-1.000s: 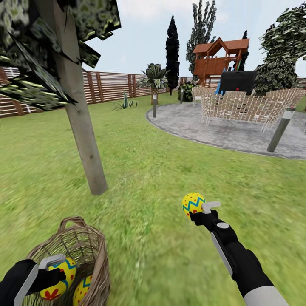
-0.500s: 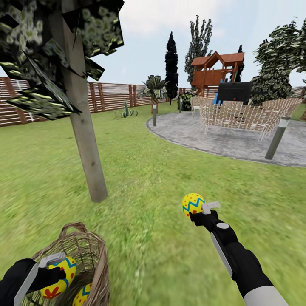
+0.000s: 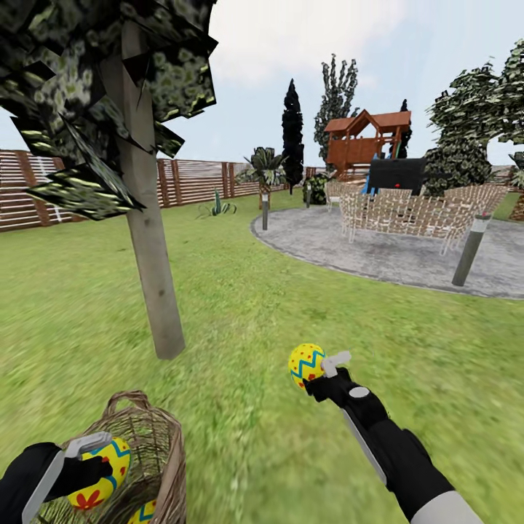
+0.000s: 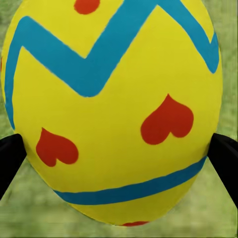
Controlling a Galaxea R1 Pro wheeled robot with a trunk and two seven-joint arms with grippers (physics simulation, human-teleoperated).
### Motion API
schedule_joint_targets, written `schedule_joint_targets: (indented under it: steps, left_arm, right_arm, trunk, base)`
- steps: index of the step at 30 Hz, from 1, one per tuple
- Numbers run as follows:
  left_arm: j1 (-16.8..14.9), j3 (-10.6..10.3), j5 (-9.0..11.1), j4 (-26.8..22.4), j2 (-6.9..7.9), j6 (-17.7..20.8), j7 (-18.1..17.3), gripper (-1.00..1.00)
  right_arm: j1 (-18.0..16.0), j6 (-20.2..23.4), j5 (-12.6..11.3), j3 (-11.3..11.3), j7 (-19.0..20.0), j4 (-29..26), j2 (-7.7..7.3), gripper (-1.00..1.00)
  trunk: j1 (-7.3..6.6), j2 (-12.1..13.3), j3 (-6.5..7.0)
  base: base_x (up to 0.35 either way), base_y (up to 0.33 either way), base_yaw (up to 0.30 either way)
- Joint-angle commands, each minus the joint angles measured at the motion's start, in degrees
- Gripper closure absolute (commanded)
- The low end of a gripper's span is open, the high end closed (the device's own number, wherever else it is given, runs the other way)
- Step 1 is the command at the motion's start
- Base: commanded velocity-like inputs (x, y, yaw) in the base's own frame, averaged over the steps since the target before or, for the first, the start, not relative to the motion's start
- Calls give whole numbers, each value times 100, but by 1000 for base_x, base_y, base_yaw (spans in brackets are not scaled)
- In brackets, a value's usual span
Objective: Take the three Easter eggs out of the wicker basket on the lawn in the garden, then place them on the lawn next to a single tree (choose any tree) so that all three eggs are next to the same tree and none are left in the basket.
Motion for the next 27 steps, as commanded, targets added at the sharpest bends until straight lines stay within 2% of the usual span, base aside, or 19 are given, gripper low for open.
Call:
schedule_joint_targets:
  steps: [1, 4, 5, 8, 10, 11, 13, 14, 15, 16, 17, 19, 20, 21, 22, 23, 24, 25, 27]
  left_arm:
    - [-2, 19, -17, -102, -4, 52, -48, 100]
    - [-2, 14, 130, -805, -9, 356, -53, 100]
    - [-2, 10, 204, -846, -15, 434, -49, 100]
    - [-2, -9, 212, -634, -147, 461, -40, 100]
    - [-2, -24, 203, -495, -228, 455, -14, 100]
    - [-2, -34, 189, -357, -320, 448, 18, 100]
    - [-2, -38, 174, -281, -464, 401, 45, 100]
    - [-2, -40, 174, -269, -491, 386, 49, 100]
    - [-2, -39, 173, -242, -501, 380, 50, 100]
    - [-2, -42, 168, -191, -508, 377, 51, 100]
    - [-2, -45, 164, -163, -532, 376, 51, 100]
    - [-2, -47, 162, -147, -577, 375, 51, 100]
    - [-2, -51, 162, -144, -588, 375, 49, 100]
    - [-2, -54, 162, -144, -605, 375, 50, 100]
    - [-2, -56, 162, -144, -630, 375, 51, 100]
    - [-2, -56, 162, -144, -639, 375, 51, 100]
    - [-2, -56, 162, -128, -644, 375, 51, 100]
    - [-2, -56, 162, -90, -650, 375, 51, 100]
    - [-2, -56, 162, -52, -658, 375, 51, 100]
  right_arm:
    - [-5, 576, -19, 25, 0, 15, -2, 100]
    - [-1, 2229, -23, -47, -25, 162, -3, 100]
    - [6, 2480, -14, -49, -37, 548, 11, 100]
    - [12, 2342, -9, -177, -35, 1687, -20, 100]
    - [12, 2312, 25, -311, -41, 2149, -69, 100]
    - [12, 2303, 40, -337, -64, 2445, -86, 100]
    - [19, 2263, -10, -340, -46, 2601, -67, 100]
    - [97, 2008, -186, -337, -35, 2782, -36, 100]
    - [192, 1392, -365, -340, -51, 3027, -36, 100]
    - [259, 464, -494, -345, -59, 3356, -60, 100]
    - [297, -65, -568, -346, -67, 3666, -79, 100]
    - [328, -318, -593, -344, -293, 4063, -58, 100]
    - [336, -561, -613, -335, -549, 4556, -32, 100]
    - [337, -620, -589, -327, -582, 4555, 57, 100]
    - [337, -236, -550, -319, -588, 4201, 163, 100]
    - [337, 1435, -577, -224, -577, 2824, 218, 100]
    - [337, 2163, -614, -199, -564, 1972, 230, 100]
    - [337, 2416, -612, -189, -557, 1514, 240, 100]
    - [369, 2544, -636, -218, -548, 1249, 167, 100]
  trunk:
    - [-23, 38, 13]
    - [-89, 158, 67]
    - [-111, 198, 84]
    - [-177, 318, 138]
    - [-220, 399, 174]
    - [-242, 439, 192]
    - [-286, 519, 228]
    - [-308, 559, 246]
    - [-330, 599, 264]
    - [-352, 639, 282]
    - [-374, 679, 300]
    - [-418, 760, 336]
    - [-440, 800, 354]
    - [-462, 840, 372]
    - [-484, 880, 390]
    - [-506, 920, 408]
    - [-528, 960, 426]
    - [-550, 1000, 444]
    - [-594, 1080, 479]
  base:
    - [0, 0, 0]
    - [0, 0, 0]
    - [0, 0, 0]
    - [0, 0, 0]
    - [0, 0, 0]
    - [0, 0, 0]
    - [0, 0, 0]
    - [0, 0, 0]
    - [0, 0, 0]
    - [0, 0, 0]
    - [0, 0, 0]
    - [0, 0, 0]
    - [0, 0, 0]
    - [0, 0, 0]
    - [0, 0, 0]
    - [0, 0, 0]
    - [0, 0, 0]
    - [0, 0, 0]
    - [0, 0, 0]
